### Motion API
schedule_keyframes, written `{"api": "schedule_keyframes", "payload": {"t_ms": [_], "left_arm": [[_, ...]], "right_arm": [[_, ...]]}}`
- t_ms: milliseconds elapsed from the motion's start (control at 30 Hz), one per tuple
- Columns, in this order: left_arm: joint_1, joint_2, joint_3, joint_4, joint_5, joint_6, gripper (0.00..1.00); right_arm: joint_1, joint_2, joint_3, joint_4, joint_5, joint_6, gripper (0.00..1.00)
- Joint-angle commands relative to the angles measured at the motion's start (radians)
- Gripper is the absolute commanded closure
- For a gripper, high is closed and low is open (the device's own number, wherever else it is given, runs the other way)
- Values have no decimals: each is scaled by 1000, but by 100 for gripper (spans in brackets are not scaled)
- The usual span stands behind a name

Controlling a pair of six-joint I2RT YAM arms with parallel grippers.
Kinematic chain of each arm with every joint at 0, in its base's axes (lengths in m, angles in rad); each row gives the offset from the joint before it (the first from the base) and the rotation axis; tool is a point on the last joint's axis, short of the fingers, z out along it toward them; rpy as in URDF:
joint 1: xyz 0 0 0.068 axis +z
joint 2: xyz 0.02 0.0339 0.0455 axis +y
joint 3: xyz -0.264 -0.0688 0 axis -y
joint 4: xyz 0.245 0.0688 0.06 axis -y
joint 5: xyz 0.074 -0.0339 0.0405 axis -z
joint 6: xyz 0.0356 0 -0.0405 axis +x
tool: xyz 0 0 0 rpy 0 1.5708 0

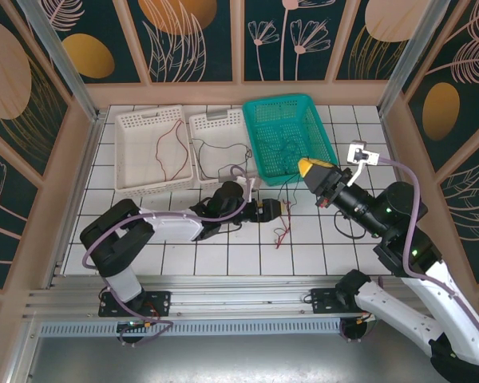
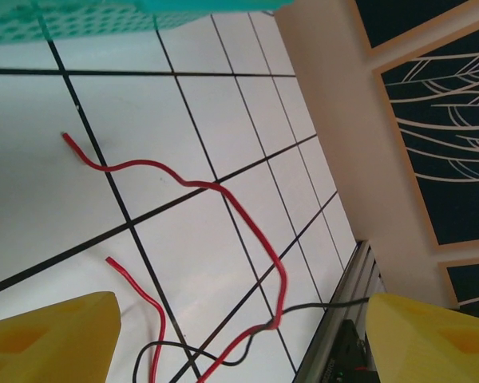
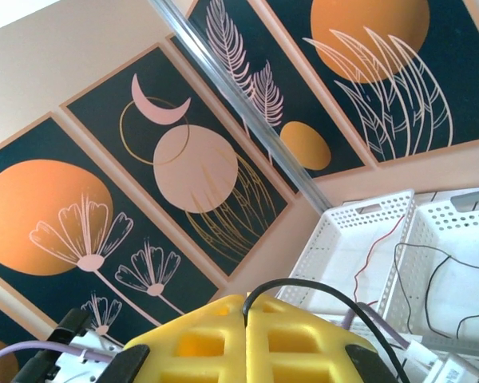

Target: Untangle the cables

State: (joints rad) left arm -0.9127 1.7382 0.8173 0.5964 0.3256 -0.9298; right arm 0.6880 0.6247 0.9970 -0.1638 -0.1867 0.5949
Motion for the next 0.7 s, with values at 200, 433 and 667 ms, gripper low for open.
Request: {"api": "schedule_keyframes", "payload": {"t_ms": [200,433,667], "left_arm": [[-14,67,74,22,58,-43,20],[-20,91,112,-10,58,-41,20],[-21,115,149,-100,33,-15,22]], "right_arm": [[-3,-1,-39,87,-82,22,100],[-2,1,-57,100,-101,26,100],[-2,3,-68,114,-118,30,100]]}}
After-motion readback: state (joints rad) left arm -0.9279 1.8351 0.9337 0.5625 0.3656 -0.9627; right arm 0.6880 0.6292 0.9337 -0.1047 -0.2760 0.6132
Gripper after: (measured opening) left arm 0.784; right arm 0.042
